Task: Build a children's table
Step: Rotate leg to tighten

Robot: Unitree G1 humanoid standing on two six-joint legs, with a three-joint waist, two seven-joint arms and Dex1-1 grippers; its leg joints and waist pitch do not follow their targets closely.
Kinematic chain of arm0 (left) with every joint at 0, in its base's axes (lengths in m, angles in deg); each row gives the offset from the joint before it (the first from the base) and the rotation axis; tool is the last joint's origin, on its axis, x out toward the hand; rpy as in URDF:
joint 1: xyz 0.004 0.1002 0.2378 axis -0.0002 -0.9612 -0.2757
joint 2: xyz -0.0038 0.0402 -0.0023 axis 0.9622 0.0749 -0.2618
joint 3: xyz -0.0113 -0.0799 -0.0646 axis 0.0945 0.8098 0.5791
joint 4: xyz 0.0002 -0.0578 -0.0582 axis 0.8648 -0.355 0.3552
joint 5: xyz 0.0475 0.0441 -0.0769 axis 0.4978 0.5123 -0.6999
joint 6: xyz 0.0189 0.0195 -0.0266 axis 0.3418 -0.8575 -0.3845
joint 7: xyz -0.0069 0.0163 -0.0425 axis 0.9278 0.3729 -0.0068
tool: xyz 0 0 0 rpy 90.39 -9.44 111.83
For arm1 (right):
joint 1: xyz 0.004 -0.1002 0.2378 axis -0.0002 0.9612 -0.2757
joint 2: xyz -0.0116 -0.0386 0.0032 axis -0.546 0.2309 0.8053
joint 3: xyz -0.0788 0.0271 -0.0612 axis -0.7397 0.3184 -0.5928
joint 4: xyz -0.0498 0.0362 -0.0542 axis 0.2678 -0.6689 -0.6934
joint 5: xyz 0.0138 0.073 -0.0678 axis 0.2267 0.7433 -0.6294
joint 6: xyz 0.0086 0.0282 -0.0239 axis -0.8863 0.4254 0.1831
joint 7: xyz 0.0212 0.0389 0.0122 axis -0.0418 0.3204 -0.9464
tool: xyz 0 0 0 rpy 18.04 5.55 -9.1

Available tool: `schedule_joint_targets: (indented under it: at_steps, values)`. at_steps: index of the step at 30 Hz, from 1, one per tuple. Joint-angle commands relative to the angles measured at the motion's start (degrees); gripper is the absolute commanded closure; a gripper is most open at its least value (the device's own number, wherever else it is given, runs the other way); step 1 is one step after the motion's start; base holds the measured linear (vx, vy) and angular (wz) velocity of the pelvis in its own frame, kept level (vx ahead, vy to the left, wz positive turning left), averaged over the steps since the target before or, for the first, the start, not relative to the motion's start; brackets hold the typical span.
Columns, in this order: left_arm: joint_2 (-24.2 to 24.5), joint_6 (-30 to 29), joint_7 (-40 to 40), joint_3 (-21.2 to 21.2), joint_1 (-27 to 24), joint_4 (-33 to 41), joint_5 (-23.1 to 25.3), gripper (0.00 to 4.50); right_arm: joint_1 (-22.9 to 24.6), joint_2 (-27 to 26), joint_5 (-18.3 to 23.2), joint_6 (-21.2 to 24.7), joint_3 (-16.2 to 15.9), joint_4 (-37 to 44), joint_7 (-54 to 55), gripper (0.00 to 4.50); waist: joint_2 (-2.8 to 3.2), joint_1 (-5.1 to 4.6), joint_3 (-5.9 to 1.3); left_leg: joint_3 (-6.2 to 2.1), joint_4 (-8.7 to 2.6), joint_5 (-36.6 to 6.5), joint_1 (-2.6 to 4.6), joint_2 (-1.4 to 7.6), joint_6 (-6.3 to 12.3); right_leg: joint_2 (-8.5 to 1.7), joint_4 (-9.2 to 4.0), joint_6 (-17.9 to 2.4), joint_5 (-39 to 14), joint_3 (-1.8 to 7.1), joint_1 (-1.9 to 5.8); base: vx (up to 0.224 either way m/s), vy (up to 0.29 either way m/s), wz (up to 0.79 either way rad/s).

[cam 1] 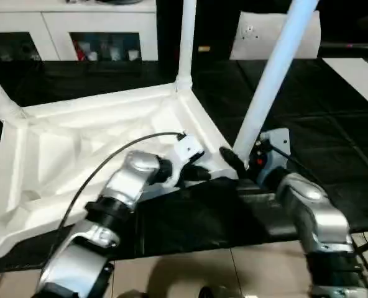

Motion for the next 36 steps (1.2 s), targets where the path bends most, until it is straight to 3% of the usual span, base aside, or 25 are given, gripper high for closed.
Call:
schedule_joint_targets:
  at_steps: [1, 3, 5, 9, 14, 19, 25, 29, 31, 36]
  values:
    - [0.2, 3.1, -2.8, -0.7, 0.0, -0.5, -1.6, 4.5, 0.9, 1.1, 2.5, 0.2, -4.3, 1.2, -7.6, 0.05, -0.45, 0.21, -3.08, -2.51, -3.68, -6.5, 0.11, 5.06, 6.51, -6.27, -4.22, -10.9, -15.5, 3.7, 3.14, 0.0, 0.0, 0.0]
    - [1.1, 4.8, -5.1, -1.1, -0.1, -0.4, -1.9, 4.5, 1.1, 3.0, 2.4, -0.7, -4.3, 1.1, -10.0, 0.05, -0.39, 0.25, -2.91, -2.6, -3.78, -7.2, 0.23, 5.18, 6.3, -6.29, -4.5, -10.9, -16.9, 3.61, 2.89, 0.0, 0.0, 0.0]
    - [4.0, 8.0, -12.2, -2.8, -0.4, 0.0, -2.7, 4.5, 1.5, 8.5, 2.2, -2.2, -5.2, 1.3, -16.5, 0.05, -0.33, 0.37, -2.87, -2.68, -3.84, -8.3, 0.3, 5.25, 5.84, -6.3, -4.51, -10.5, -18.3, 3.59, 2.9, 0.0, 0.0, 0.0]
    - [6.7, 11.1, -17.9, -4.3, 0.2, -1.2, -2.4, 4.5, 1.4, 13.6, 2.9, -4.3, -6.4, 0.8, -23.7, 0.05, -0.42, 0.76, -2.79, -2.44, -3.8, -8.5, 0.57, 5.4, 5.65, -6.35, -4.53, -10.9, -17.8, 3.76, 2.57, 0.0, 0.0, 0.0]
    - [10.0, 14.9, -25.7, -6.5, 0.8, -2.5, -2.0, 4.5, 1.1, 18.1, 5.2, -4.6, -7.3, 0.9, -32.9, 0.05, -0.53, 1.66, -2.69, -2.45, -3.92, -7.5, 0.56, 5.82, 5.85, -6.37, -3.86, -12.2, -14.5, 3.72, 2.71, 0.0, 0.0, 0.0]
    - [11.2, 16.6, -29.5, -8.0, 0.9, -2.7, -2.3, 4.5, 0.6, 19.7, 6.3, -4.8, -8.4, 0.1, -36.0, 0.38, -0.57, 2.33, -2.63, -2.3, -3.88, -7.3, 0.53, 5.91, 5.15, -6.59, -3.68, -12.6, -15.0, 3.75, 2.75, 0.0, 0.0, 0.0]
    - [11.4, 18.9, -32.5, -9.2, 1.6, -3.5, -2.0, 4.5, -0.9, 20.2, 6.6, -5.2, -9.7, -1.7, -39.1, 1.11, -0.86, 2.41, -2.45, -2.34, -3.98, -8.0, 0.58, 5.94, 4.26, -6.62, -3.81, -12.3, -16.5, 3.73, 2.59, 0.0, 0.0, 0.0]
    - [11.8, 19.3, -32.9, -10.4, 1.8, -3.3, -2.6, 4.5, -1.3, 20.3, 7.3, -4.9, -10.2, -1.6, -40.2, 1.43, -0.7, 2.73, -2.47, -2.3, -3.98, -7.4, 0.68, 6.07, 4.32, -6.58, -3.54, -12.9, -14.8, 3.74, 2.52, 0.0, 0.0, 0.0]
    - [12.0, 19.5, -32.9, -10.8, 1.9, -3.3, -2.9, 4.5, -1.4, 20.3, 7.7, -4.8, -10.3, -1.7, -40.6, 1.62, -1.01, 2.79, -2.44, -2.23, -3.98, -7.2, 0.65, 6.04, 4.38, -6.57, -3.51, -13.1, -14.1, 3.76, 2.56, 0.0, 0.0, 0.0]
    - [12.4, 20.1, -32.9, -11.4, 1.8, -3.6, -3.2, 4.5, -1.3, 20.7, 8.3, -4.5, -10.7, -1.5, -41.7, 1.98, -0.9, 3.24, -2.34, -2.22, -4.01, -7.7, 0.74, 6.07, 4.12, -6.65, -3.7, -12.6, -15.9, 3.78, 2.52, 0.0, 0.0, 0.0]
